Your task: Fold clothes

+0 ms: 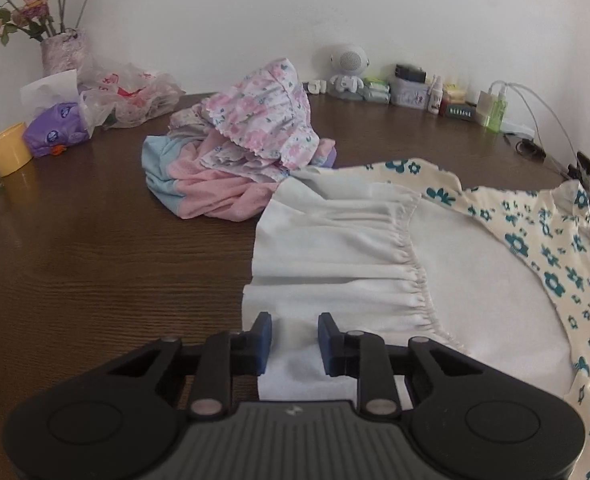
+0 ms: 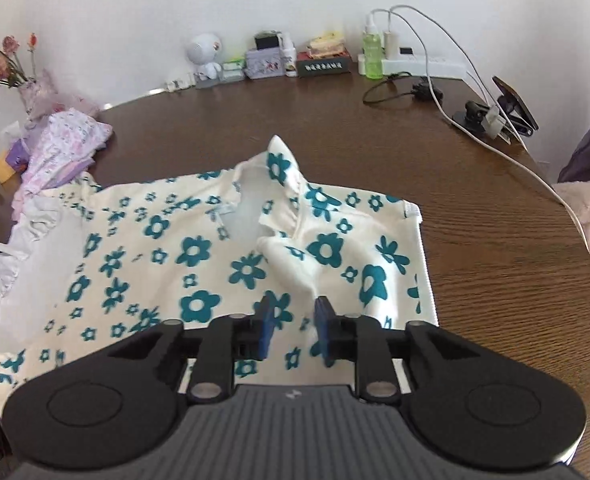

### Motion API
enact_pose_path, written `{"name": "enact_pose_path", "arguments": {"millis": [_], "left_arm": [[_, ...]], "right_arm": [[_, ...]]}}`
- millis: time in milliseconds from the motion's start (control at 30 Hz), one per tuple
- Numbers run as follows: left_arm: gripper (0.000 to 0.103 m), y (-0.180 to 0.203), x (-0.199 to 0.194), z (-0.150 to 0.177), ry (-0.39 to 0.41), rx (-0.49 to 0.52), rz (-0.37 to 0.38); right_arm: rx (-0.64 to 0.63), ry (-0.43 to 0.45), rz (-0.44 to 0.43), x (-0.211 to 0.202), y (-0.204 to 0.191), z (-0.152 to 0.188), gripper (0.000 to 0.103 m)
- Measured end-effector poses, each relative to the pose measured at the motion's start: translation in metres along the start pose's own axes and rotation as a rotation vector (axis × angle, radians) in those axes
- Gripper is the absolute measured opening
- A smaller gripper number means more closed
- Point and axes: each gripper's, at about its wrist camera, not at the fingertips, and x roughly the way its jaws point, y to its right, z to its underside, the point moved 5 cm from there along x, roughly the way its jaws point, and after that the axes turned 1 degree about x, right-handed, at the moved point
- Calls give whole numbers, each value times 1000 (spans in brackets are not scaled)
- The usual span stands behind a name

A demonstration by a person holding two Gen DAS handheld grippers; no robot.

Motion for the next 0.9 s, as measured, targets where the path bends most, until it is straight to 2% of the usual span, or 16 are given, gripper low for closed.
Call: {"name": "enact_pose_path", "arguments": {"millis": [33, 100, 133, 167, 233, 300, 433, 567, 600, 667, 700, 733, 833, 900], "left_arm": [[28, 0, -11, 1, 30, -11, 13], [42, 6, -37, 4, 91, -30, 47], [59, 12, -52, 6, 121, -38, 69], [77, 20, -65, 9, 144, -46, 94], [92, 42, -93, 21, 203, -40, 188], [99, 66, -115, 35, 232, -23, 267], [100, 112, -137, 71, 216, 122, 334], [98, 144, -136, 98, 179, 285, 246], [98, 148, -133, 99, 167, 313, 235], [90, 154, -128, 102, 142, 368, 213], [87, 156, -123, 102, 123, 387, 201], [80, 157, -118, 102, 104, 405, 188], [62, 161, -103, 102, 34, 456, 168], [56, 164, -95, 104, -13, 498, 146]], "right_arm": [[-16, 16, -23, -11, -6, 2, 39], [-51, 53, -51, -32, -16, 11, 50], [-64, 78, -59, -42, -20, 16, 59], [-78, 102, -67, -52, -24, 22, 64], [-93, 171, -64, -72, -30, 34, 87], [-115, 224, -44, -84, -34, 48, 101], [-208, 199, 23, -95, -43, 74, 102], [-324, 155, 29, -109, -37, 92, 102], [-378, 113, 46, -110, -35, 95, 102], [-485, 43, 88, -108, -32, 100, 100], [-538, 17, 111, -106, -30, 100, 94], [-560, -6, 101, -103, -29, 99, 84], [-609, -69, 42, -90, -24, 93, 65], [-679, -85, 48, -81, -21, 89, 64]]}}
